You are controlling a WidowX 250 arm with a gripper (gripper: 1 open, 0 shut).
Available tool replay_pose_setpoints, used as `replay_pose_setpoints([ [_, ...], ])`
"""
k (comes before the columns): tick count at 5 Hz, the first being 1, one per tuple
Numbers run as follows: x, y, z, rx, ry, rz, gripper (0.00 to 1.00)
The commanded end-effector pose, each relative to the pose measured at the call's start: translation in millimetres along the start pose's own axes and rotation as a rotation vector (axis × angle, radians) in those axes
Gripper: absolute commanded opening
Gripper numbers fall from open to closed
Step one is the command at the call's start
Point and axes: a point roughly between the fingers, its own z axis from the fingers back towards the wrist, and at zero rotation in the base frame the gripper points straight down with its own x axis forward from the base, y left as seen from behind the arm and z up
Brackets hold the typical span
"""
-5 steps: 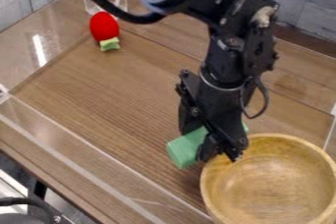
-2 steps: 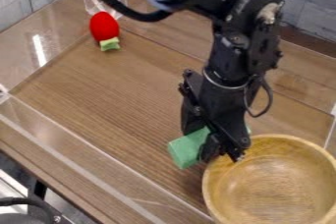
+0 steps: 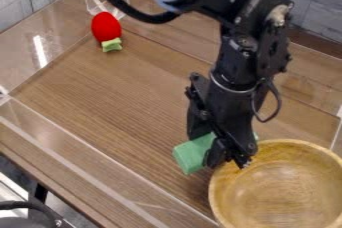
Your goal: Put the green stick in the brown bowl
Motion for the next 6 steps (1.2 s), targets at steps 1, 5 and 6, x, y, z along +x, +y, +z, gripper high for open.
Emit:
replay_pose_setpoints([
  [1, 9.1, -6.0, 10.6, 0.001, -0.034, -0.041, 0.0],
  [5, 12.0, -3.0, 17.7, 0.005, -0.015, 0.001, 0.0],
  [6, 12.8, -1.6, 18.2, 0.006, -0.017, 0.018, 0.0],
])
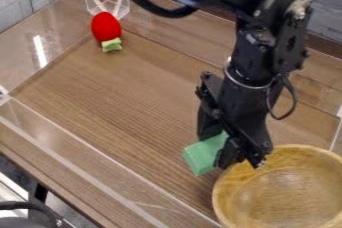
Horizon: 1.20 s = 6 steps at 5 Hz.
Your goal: Put the green stick in the brown bowl
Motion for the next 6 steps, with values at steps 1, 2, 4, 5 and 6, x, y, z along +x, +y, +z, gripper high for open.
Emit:
replay_pose_setpoints([
  [1, 10.7, 2.2, 12.4, 0.01, -0.052, 0.02, 0.0],
  [2, 11.6, 3.6, 12.7, 0.011, -0.055, 0.037, 0.0],
  [4, 13.1, 5.1, 12.2, 0.011, -0.058, 0.063, 0.0],
  [5, 13.7, 5.7, 11.9, 0.011, -0.059, 0.074, 0.0],
  [6, 14.2, 6.3, 11.7, 0.011, -0.06, 0.085, 0.0],
])
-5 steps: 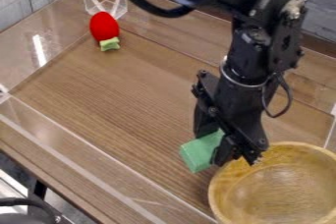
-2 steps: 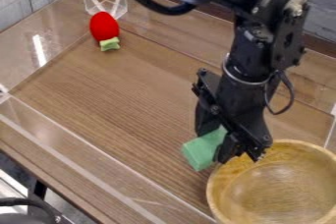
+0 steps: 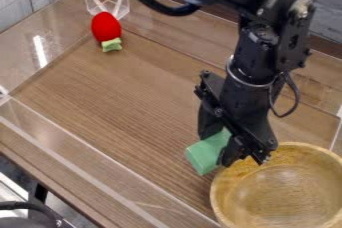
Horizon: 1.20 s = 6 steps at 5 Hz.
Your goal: Put the green stick in the brown bowl
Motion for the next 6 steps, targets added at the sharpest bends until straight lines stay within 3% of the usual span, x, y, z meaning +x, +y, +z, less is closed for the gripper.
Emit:
replay_pose_setpoints([
  [1, 11.1, 3.5, 11.2, 0.004, -0.052, 0.017, 0.0],
  [6, 13.4, 5.7, 8.7, 0.001, -0.058, 0.063, 0.0],
])
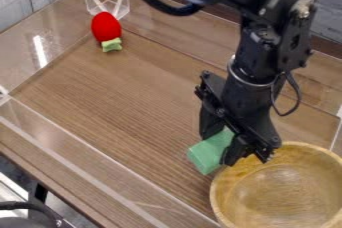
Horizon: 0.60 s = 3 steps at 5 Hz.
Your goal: Put the green stick in the brown bowl
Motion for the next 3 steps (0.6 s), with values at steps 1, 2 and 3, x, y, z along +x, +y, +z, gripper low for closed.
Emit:
replay_pose_setpoints([
  [1, 9.5, 3.5, 9.7, 0.001, -0.047, 0.018, 0.0],
  [2, 9.8, 3.7, 9.3, 0.0, -0.048, 0.025, 0.0],
  [3, 10.2, 3.9, 8.7, 0.0, -0.049, 0.032, 0.0],
])
